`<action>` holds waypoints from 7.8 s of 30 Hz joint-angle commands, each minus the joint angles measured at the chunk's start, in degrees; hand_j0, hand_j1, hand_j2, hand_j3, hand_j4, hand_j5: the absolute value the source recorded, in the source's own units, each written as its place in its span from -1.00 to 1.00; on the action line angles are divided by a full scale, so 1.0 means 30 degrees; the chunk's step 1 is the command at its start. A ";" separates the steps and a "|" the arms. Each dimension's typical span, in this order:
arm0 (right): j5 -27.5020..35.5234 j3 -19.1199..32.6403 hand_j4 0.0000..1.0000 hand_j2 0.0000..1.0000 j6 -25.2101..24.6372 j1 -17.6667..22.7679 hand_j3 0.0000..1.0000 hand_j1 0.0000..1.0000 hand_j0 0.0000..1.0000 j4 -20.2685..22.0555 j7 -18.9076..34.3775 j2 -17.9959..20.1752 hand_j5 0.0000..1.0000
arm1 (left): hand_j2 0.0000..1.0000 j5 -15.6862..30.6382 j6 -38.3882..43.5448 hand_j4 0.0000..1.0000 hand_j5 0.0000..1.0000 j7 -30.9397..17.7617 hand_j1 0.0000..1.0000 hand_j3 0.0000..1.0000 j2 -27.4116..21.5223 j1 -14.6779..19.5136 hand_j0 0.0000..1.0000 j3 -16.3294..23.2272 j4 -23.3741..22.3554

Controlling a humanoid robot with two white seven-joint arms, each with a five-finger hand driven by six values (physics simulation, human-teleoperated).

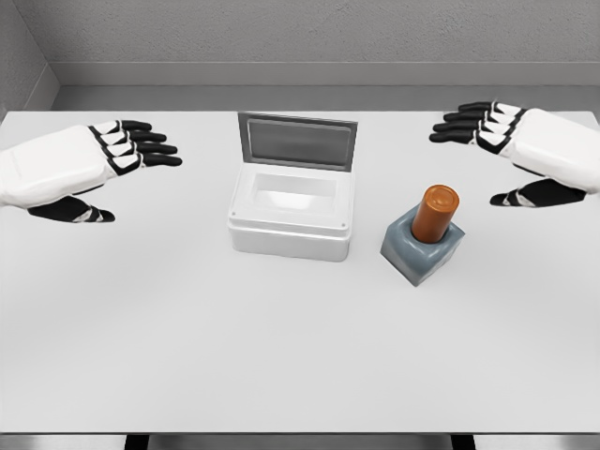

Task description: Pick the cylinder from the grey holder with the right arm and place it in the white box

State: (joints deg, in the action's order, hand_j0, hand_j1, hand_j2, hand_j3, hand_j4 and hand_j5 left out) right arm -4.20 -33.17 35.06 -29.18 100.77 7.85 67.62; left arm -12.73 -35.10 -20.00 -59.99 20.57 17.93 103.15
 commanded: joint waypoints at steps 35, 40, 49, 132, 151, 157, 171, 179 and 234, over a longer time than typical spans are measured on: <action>-0.6012 -0.4208 0.99 0.99 -0.0019 -0.6064 0.99 0.99 0.99 -0.0690 0.9049 -0.3613 0.99 | 1.00 -0.0004 0.0035 1.00 1.00 -0.0746 1.00 1.00 -0.1331 0.1113 1.00 -0.0001 0.0010; -0.6745 -0.4530 0.98 0.98 -0.0019 -0.6064 0.98 0.98 0.98 -0.1452 0.9049 -0.4199 0.98 | 1.00 -0.0033 0.0035 1.00 1.00 -0.0746 1.00 1.00 -0.1360 0.1025 1.00 0.0029 0.0010; -0.7009 -0.4648 0.57 0.57 -0.0019 -0.6064 0.57 0.57 0.57 -0.1598 0.9049 -0.4346 0.57 | 1.00 -0.0033 0.0035 1.00 1.00 -0.0746 1.00 1.00 -0.1360 0.1084 1.00 -0.0089 0.0010; -0.7829 -0.5467 -0.01 -0.01 -0.0019 -0.9961 -0.01 -0.01 -0.01 -0.2682 0.9049 -0.9062 -0.01 | 1.00 0.0992 0.0035 1.00 1.00 -0.1654 1.00 1.00 -0.2591 0.3017 1.00 -0.0030 0.0010; -0.8766 -0.6171 0.49 0.49 -0.0019 -1.0635 0.49 0.49 0.49 -0.5466 0.9049 -1.1728 0.49 | 1.00 0.1197 0.0035 1.00 1.00 -0.1742 1.00 1.00 -0.1653 0.3926 1.00 0.0116 0.0010; -0.8913 -0.5995 0.95 0.95 -0.0019 -1.0664 0.95 0.95 0.95 -0.5436 0.9049 -1.1846 0.95 | 1.00 0.1168 0.0035 1.00 1.00 -0.1742 1.00 1.00 -0.1536 0.3838 1.00 0.0117 0.0010; 0.0988 -0.0227 0.96 0.96 -0.0019 -0.5862 0.96 0.96 0.96 0.0160 0.9049 -0.2793 0.96 | 1.00 0.1197 0.0035 1.00 1.00 -0.3353 1.00 1.00 0.0749 0.9637 1.00 0.4920 0.0010; 0.1693 0.8417 0.98 0.98 -0.0019 0.3631 0.98 0.98 0.98 -0.0045 0.9049 -0.5898 0.98 | 1.00 0.1080 0.2297 1.00 1.00 -0.5000 1.00 1.00 0.3736 1.4648 1.00 1.0400 -0.1512; 0.1780 1.0470 1.00 1.00 -0.0019 0.7061 1.00 1.00 1.00 -0.1686 0.9049 -0.7217 1.00 | 1.00 -0.6742 0.2444 1.00 1.00 -0.5000 1.00 1.00 1.0095 1.9043 1.00 1.7519 -1.1358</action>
State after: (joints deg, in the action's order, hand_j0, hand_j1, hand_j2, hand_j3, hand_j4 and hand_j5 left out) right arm 0.69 -1.76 35.17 -8.00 95.73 35.03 45.96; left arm -32.20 -27.18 -35.02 -29.75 77.78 70.50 68.66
